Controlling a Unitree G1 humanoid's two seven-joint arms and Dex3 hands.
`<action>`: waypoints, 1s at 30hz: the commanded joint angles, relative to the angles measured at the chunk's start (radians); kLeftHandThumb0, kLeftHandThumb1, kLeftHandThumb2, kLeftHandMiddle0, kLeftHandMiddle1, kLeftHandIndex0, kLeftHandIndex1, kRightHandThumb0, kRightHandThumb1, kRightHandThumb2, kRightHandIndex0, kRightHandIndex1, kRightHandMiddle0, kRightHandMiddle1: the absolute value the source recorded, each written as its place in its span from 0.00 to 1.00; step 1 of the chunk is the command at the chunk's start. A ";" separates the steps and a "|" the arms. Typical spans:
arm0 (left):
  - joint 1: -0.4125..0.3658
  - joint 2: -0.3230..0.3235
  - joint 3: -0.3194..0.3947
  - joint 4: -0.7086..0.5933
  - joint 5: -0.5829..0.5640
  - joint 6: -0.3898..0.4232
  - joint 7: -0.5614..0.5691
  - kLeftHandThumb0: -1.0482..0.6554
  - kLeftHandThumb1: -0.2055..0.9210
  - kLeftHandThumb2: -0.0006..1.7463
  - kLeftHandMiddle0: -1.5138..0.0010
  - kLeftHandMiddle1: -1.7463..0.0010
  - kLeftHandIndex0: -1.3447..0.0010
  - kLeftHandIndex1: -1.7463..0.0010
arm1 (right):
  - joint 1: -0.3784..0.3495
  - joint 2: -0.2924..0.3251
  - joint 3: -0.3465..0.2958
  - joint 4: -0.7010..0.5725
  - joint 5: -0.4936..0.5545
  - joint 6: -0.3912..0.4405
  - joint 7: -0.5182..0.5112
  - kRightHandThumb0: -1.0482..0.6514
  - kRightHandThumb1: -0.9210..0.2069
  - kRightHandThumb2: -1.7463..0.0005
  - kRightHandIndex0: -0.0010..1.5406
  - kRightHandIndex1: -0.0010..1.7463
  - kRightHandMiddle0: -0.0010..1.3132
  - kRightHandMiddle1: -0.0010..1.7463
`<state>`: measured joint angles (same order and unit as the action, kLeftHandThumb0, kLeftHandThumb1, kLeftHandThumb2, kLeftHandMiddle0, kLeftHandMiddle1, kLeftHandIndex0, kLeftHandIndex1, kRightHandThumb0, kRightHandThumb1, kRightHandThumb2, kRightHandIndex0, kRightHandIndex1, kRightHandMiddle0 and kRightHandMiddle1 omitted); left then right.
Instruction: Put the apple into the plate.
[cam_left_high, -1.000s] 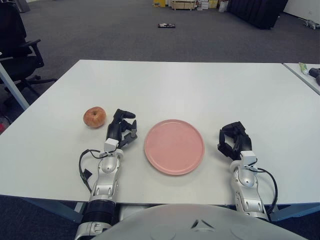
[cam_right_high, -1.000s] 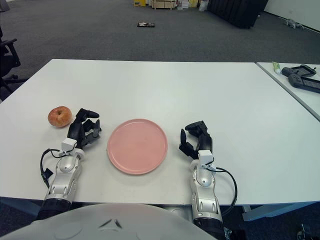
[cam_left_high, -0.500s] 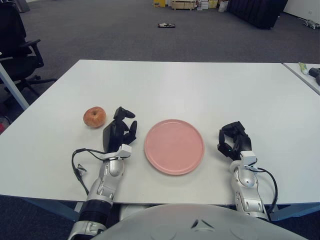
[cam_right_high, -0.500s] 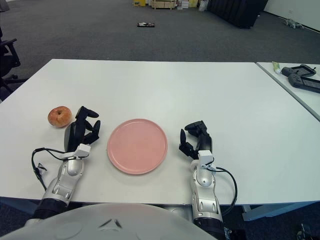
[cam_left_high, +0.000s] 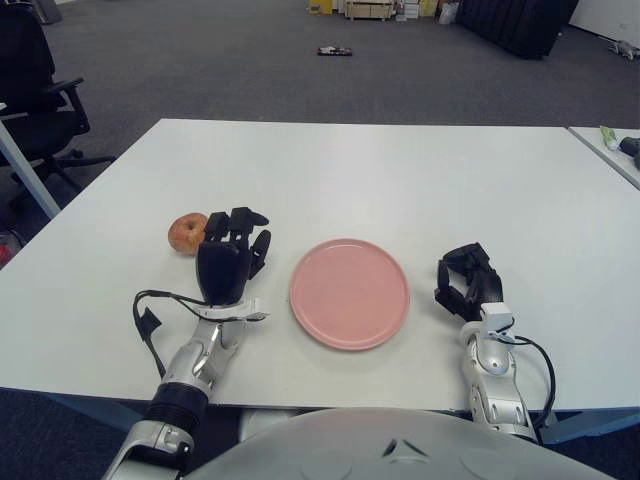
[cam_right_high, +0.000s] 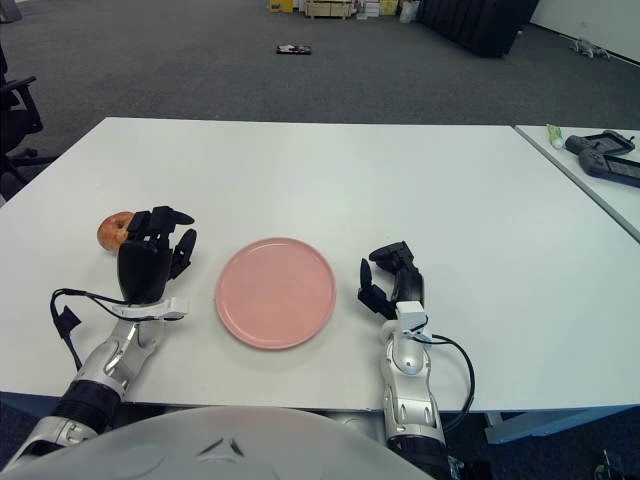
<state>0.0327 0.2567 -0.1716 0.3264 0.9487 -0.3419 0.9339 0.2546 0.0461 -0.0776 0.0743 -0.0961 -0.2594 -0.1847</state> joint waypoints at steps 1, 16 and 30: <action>-0.014 0.028 0.005 -0.008 -0.001 0.050 -0.003 0.11 1.00 0.44 0.99 0.86 0.99 0.60 | -0.018 -0.004 -0.001 0.007 0.004 0.002 0.002 0.39 0.23 0.49 0.39 0.81 0.27 1.00; -0.015 0.083 0.017 -0.068 -0.072 0.159 -0.143 0.00 1.00 0.22 1.00 1.00 1.00 1.00 | -0.018 -0.001 0.002 -0.001 -0.013 0.020 -0.010 0.39 0.23 0.49 0.38 0.81 0.27 1.00; -0.021 0.159 0.081 -0.126 -0.158 0.254 -0.342 0.00 1.00 0.09 1.00 1.00 1.00 1.00 | -0.020 0.000 0.001 -0.005 -0.008 0.029 -0.008 0.39 0.23 0.50 0.38 0.82 0.27 1.00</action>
<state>0.0345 0.3807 -0.1155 0.2083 0.8027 -0.1147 0.6310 0.2510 0.0467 -0.0776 0.0699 -0.1051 -0.2425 -0.1904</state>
